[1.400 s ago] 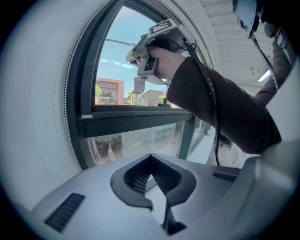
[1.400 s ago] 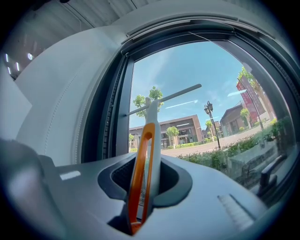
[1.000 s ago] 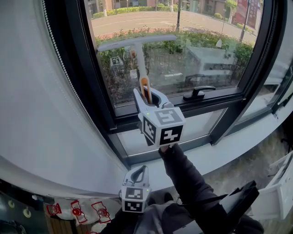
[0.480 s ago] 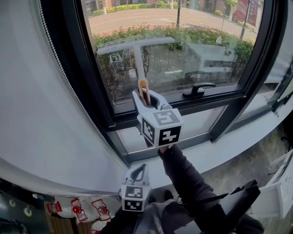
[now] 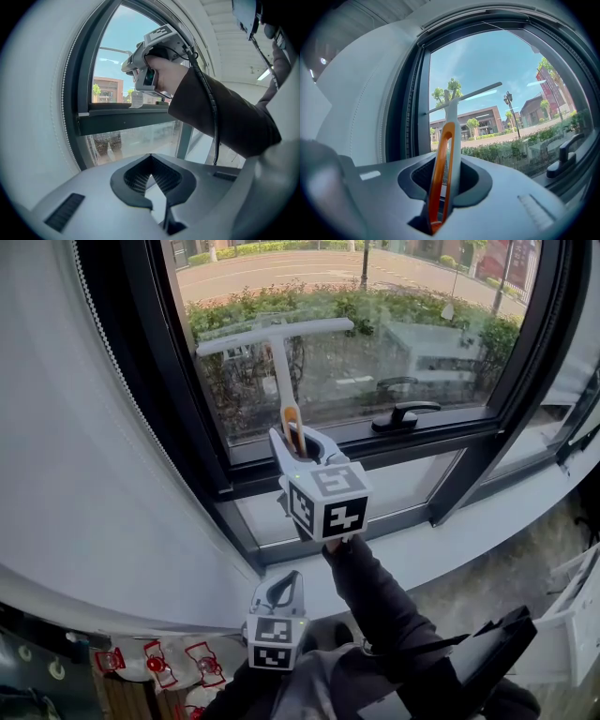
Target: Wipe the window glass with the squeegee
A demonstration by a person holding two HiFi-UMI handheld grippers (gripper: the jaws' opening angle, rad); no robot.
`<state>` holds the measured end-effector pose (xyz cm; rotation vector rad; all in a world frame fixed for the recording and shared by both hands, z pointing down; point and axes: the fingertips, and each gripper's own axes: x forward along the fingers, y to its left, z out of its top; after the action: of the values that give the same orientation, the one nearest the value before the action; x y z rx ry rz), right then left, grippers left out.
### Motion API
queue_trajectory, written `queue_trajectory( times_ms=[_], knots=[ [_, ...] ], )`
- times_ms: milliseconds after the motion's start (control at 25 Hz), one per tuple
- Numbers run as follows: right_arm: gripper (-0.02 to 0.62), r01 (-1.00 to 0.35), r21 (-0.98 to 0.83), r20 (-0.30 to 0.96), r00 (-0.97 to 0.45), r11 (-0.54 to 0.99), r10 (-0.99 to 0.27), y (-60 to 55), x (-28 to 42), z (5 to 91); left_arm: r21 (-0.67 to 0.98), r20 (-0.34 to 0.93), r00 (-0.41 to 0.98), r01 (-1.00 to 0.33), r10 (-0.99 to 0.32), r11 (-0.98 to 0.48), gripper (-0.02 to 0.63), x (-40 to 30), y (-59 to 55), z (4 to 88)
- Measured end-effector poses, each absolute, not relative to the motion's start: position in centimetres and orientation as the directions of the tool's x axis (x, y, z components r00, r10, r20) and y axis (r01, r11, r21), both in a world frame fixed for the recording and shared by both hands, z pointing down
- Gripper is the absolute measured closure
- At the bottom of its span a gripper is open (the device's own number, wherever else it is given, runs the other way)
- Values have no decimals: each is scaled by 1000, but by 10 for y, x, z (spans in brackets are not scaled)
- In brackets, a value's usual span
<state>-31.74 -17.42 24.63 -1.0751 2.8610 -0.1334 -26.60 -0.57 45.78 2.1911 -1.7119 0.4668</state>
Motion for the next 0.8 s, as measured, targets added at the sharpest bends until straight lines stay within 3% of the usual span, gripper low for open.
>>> queue_trajectory(
  times_ms=[800],
  knots=[
    [529, -648, -129, 34, -759, 751, -650, -173, -317, 290, 54, 448, 226, -973, -865, -226, 606, -262, -6, 463]
  ],
)
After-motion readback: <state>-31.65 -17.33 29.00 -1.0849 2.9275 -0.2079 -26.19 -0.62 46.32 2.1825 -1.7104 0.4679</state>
